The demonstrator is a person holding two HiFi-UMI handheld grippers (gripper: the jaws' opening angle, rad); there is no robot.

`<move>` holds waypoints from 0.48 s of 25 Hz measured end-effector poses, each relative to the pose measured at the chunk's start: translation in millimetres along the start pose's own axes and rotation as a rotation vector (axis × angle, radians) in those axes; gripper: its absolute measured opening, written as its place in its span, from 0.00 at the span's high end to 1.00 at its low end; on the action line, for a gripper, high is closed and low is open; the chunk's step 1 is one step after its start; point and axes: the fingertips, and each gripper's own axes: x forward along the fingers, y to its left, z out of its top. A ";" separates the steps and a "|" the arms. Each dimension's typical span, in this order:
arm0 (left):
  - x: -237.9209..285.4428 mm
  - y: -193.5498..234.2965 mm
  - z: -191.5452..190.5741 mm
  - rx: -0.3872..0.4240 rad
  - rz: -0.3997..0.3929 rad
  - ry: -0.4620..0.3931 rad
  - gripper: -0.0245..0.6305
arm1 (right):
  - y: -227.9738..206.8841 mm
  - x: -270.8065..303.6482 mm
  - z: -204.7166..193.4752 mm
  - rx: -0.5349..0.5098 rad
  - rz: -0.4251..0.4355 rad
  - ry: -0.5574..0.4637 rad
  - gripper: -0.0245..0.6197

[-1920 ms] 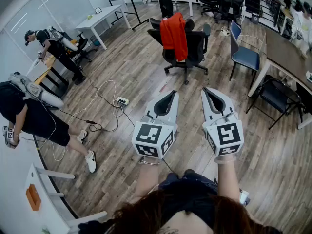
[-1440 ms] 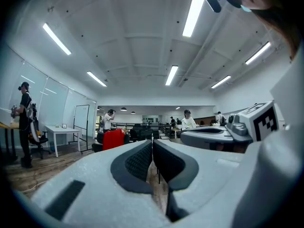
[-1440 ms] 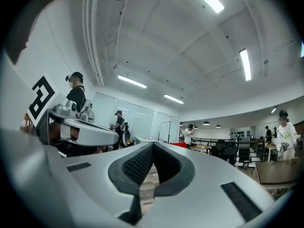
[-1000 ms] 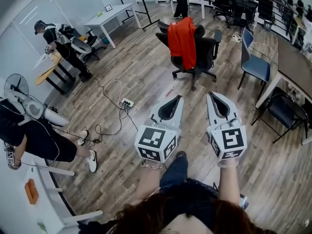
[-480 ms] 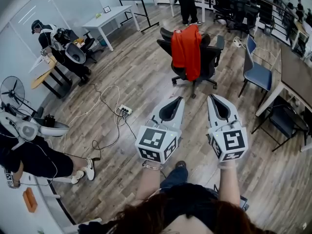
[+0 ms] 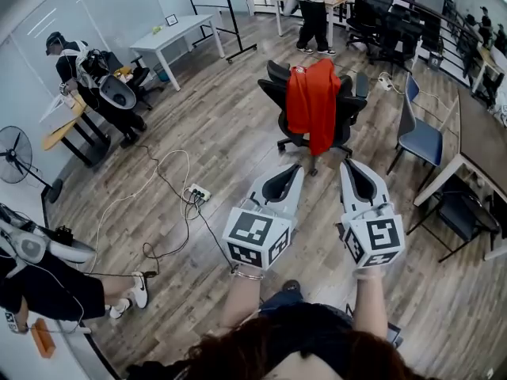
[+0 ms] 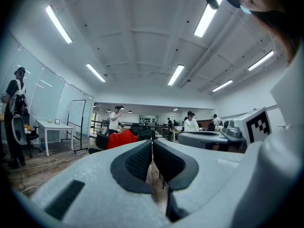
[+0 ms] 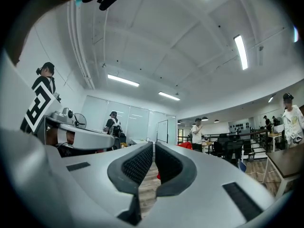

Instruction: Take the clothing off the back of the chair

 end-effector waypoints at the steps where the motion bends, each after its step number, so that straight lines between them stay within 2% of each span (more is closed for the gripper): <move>1: 3.2 5.5 -0.4 0.001 -0.004 0.000 0.93 | 0.2 6.8 -0.3 0.000 0.002 -0.003 0.95; 12: 32.2 43.4 -3.0 -0.023 -0.018 -0.015 0.93 | -5.9 50.1 -10.3 0.005 0.011 -0.001 0.91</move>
